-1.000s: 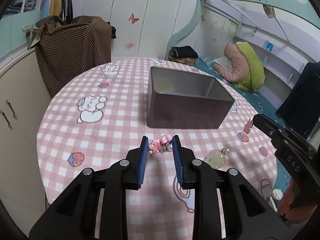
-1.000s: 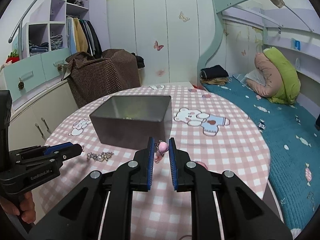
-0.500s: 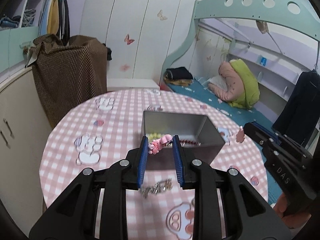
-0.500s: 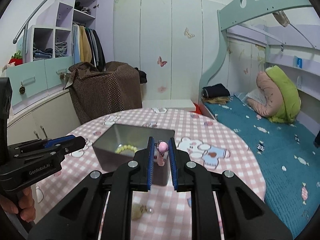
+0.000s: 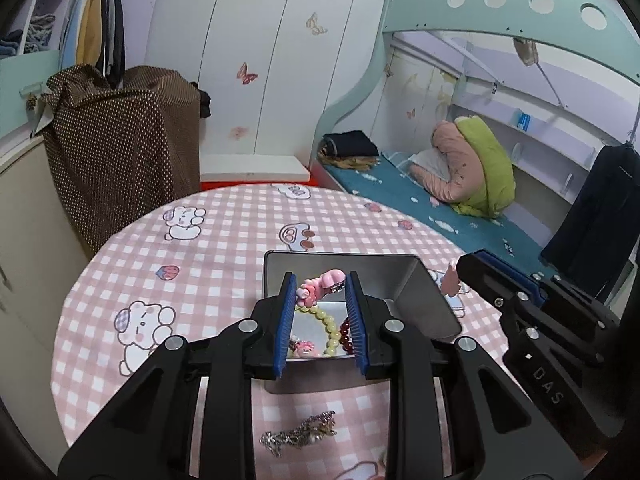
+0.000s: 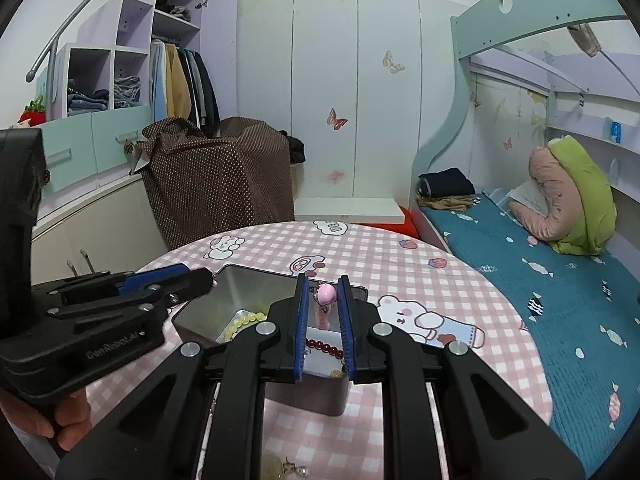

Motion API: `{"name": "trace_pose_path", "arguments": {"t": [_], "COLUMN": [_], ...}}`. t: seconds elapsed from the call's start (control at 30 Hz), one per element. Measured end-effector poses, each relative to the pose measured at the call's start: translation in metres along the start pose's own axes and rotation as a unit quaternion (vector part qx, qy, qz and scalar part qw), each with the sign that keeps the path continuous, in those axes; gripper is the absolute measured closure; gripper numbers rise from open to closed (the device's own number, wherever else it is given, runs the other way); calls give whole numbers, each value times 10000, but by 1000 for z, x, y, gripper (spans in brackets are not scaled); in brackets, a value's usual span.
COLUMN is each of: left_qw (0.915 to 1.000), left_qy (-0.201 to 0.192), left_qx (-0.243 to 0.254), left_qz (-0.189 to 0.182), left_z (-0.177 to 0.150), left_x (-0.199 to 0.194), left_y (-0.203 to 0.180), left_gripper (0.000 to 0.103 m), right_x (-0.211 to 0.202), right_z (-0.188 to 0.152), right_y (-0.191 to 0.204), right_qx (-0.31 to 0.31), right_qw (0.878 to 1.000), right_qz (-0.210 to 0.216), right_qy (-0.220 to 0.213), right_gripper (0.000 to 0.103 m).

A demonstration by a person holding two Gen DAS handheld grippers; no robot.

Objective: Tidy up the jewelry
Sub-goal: 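Carry both pink charms over the grey tin and open both tools inside it, then withdraw both open tools from the tin toward the chain and jade pendant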

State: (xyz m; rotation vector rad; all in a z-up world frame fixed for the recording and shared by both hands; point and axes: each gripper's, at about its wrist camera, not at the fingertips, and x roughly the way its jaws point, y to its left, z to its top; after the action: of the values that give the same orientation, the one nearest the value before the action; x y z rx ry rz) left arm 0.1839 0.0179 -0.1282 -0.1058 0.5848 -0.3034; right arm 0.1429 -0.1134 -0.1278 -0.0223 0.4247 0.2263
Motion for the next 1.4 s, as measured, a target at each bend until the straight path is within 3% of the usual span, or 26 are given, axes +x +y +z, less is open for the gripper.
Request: {"name": "trace_pose_path", "arguments": {"t": [0.3,0.37,0.43,0.63,0.9,0.93,0.97,1.0,1.07,1.4], "left_qw": [9999,9998,9998,9996,9996,9996,9996,9996,9997,9992], "left_qy": [149,157,167,75,-21,-15,-17,-17,-11,70], "left_qx": [-37,-85,-118,-254,-235,-223,-206,-190,-146,-123], "left_qz": [-28,-45,-63,-76,135,163,184,191,216,364], "left_z": [-1,-1,0,3,6,6,6,6,6,1], "left_x": [23,25,26,22,14,14,13,13,13,10], "left_y": [11,14,16,24,36,37,37,38,39,50], "left_gripper": [75,66,65,41,30,29,28,28,27,26], "right_x": [18,21,23,26,24,23,23,23,21,23], "right_z": [-1,-1,0,3,6,6,6,6,5,-1], "right_y": [-2,-4,-5,-10,-15,-15,-16,-17,-19,-35], "right_qx": [-39,-28,-19,30,66,68,61,64,118,295], "right_qw": [9996,9996,9995,9995,9995,9995,9995,9995,9998,9991], "right_qz": [176,189,191,191,254,264,278,268,131,-137], "right_qy": [209,227,242,248,167,164,171,174,118,276], "right_gripper": [89,89,89,89,87,86,77,59,43,42]}}
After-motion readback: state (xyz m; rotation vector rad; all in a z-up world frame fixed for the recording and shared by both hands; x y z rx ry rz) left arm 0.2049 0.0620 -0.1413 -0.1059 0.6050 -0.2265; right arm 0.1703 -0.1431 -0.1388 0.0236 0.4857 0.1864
